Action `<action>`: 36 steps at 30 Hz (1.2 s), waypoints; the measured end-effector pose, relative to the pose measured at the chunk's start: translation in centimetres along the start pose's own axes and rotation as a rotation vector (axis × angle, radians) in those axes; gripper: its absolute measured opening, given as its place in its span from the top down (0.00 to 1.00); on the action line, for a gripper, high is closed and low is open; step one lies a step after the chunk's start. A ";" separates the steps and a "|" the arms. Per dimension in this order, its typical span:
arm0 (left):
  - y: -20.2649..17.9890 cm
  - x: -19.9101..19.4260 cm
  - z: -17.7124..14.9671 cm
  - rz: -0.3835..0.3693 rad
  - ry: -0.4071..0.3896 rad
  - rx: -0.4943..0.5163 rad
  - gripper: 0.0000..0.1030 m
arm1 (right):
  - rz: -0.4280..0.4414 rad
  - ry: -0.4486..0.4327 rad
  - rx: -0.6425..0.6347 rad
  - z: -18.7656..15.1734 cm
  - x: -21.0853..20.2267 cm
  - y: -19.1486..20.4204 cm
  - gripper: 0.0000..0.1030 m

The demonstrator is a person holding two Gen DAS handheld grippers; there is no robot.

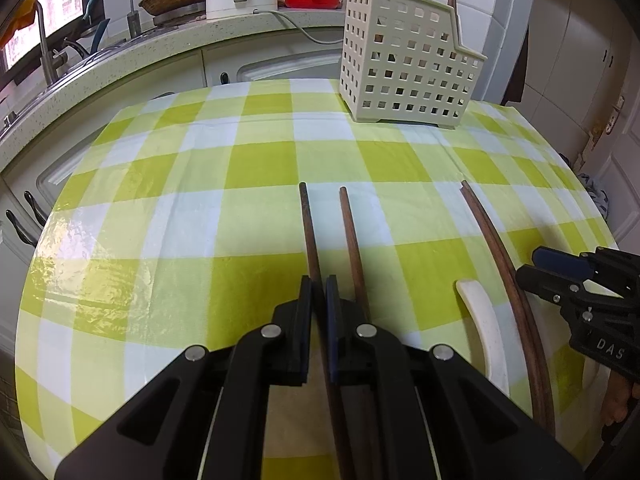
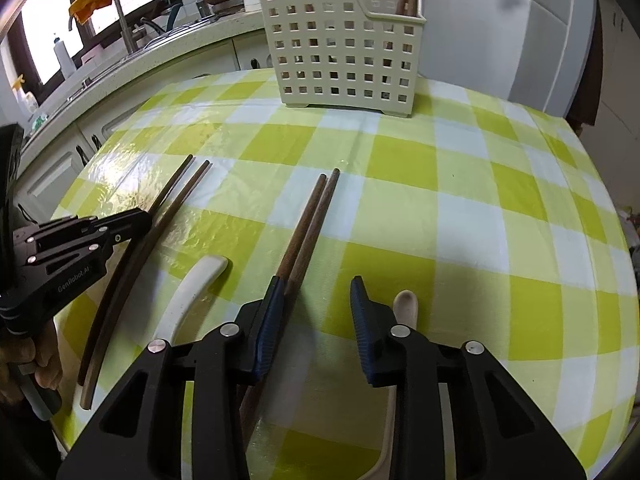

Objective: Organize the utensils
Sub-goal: 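Close the left tool on a brown chopstick while the right tool grasps another chopstick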

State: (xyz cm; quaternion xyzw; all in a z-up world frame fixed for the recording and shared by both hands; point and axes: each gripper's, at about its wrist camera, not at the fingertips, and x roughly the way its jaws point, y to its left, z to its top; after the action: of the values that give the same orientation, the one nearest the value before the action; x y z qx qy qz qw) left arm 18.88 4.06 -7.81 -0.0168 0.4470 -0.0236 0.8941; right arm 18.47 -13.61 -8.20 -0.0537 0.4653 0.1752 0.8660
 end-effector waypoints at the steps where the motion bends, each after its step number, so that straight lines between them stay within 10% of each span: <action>1: 0.0 0.0 0.0 0.001 0.000 0.000 0.93 | 0.001 0.002 -0.003 0.0 0.1 0.2 0.81; 36: 0.1 -5.2 3.0 -0.023 -0.124 0.020 0.94 | 0.018 -0.152 0.037 2.6 -4.9 -1.1 0.94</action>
State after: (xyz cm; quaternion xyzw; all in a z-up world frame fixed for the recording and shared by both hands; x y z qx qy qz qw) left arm 18.21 4.49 -1.84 -0.0144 0.3902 -0.0374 0.9199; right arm 18.39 -15.21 -2.76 -0.0198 0.4018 0.1778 0.8981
